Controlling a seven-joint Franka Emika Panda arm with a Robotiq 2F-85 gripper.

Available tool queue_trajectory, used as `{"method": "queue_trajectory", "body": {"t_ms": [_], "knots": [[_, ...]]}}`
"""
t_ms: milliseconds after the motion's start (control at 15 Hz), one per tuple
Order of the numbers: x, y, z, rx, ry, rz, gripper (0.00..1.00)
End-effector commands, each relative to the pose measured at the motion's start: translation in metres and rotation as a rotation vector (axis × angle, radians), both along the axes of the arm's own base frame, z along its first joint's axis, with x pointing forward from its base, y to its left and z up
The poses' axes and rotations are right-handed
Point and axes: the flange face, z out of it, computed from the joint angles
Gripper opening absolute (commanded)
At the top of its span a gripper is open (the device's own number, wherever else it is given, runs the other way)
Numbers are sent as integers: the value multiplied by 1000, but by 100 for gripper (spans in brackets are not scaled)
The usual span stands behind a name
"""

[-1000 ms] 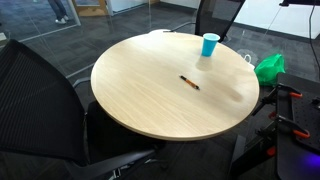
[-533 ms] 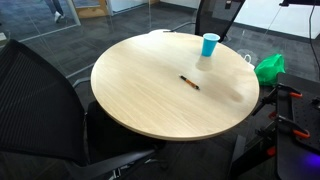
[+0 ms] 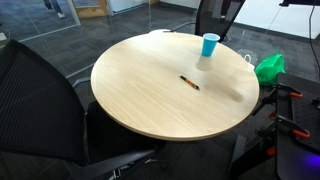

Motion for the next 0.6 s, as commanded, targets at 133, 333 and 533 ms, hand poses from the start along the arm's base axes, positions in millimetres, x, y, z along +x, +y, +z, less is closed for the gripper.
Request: {"method": "queue_trajectory", "body": {"t_ms": [133, 333, 533], "knots": [[4, 3, -25, 71, 15, 31, 100], [9, 8, -41, 80, 30, 27, 100], [15, 14, -58, 89, 39, 32, 100]]}}
